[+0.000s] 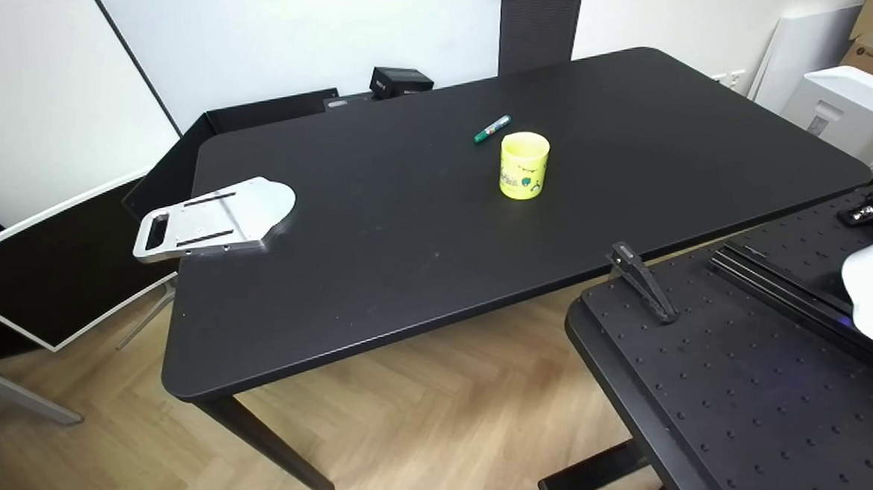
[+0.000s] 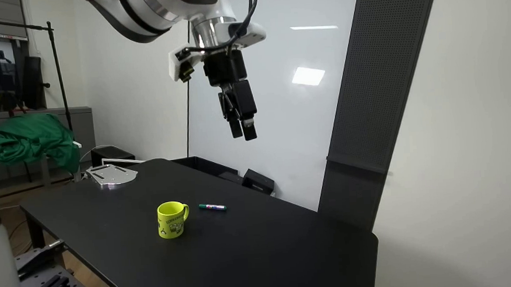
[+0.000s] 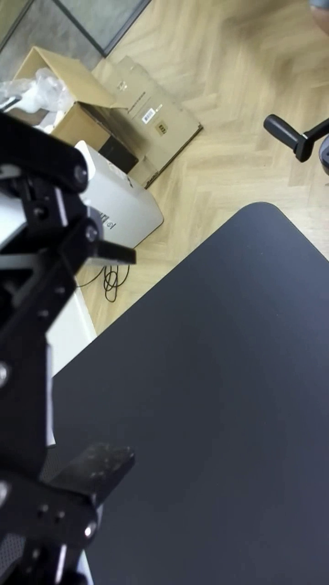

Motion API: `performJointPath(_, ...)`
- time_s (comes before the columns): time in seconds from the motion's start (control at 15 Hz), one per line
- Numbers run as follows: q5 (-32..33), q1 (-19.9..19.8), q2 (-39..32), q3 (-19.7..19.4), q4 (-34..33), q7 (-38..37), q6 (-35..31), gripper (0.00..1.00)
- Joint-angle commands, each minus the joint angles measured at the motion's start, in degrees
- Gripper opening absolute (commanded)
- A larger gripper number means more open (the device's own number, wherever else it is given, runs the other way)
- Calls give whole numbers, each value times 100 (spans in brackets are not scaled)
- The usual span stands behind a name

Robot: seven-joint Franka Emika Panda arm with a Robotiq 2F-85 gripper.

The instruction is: Put the green marker inside the yellow mug

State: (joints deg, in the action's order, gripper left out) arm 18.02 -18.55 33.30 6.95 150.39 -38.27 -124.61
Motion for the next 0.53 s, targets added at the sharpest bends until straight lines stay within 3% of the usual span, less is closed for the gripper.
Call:
performJointPath(0.0,46,-158,-587,143,-366,-1197,-217,100)
performJointPath(0.47,462,180,-1965,514,-1212,-3081,-451,100)
